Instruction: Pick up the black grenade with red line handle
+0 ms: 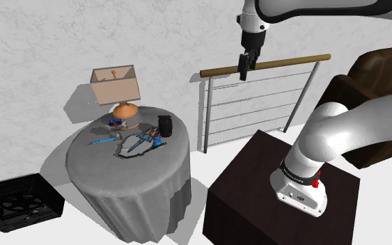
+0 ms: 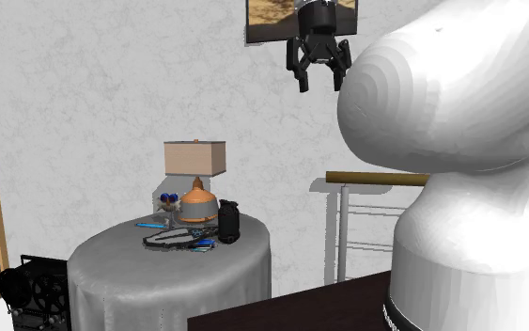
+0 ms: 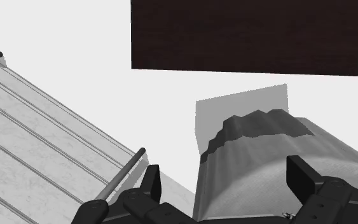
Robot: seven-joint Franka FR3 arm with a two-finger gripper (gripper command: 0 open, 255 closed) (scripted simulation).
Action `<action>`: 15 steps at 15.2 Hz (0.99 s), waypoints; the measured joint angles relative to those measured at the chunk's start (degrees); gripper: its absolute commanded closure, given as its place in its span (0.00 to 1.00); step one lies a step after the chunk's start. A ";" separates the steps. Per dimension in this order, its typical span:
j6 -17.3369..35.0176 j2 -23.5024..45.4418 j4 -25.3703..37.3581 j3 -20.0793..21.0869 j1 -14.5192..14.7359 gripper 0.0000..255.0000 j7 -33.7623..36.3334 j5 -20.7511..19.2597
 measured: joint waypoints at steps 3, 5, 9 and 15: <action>2.09 2.07 -0.27 0.27 0.21 0.00 0.62 0.34; 5.32 5.35 -0.48 0.41 0.42 0.00 1.24 0.64; 11.37 12.31 -0.15 1.36 1.08 0.00 3.12 1.60; 19.88 24.97 3.22 2.50 1.88 0.00 5.42 2.51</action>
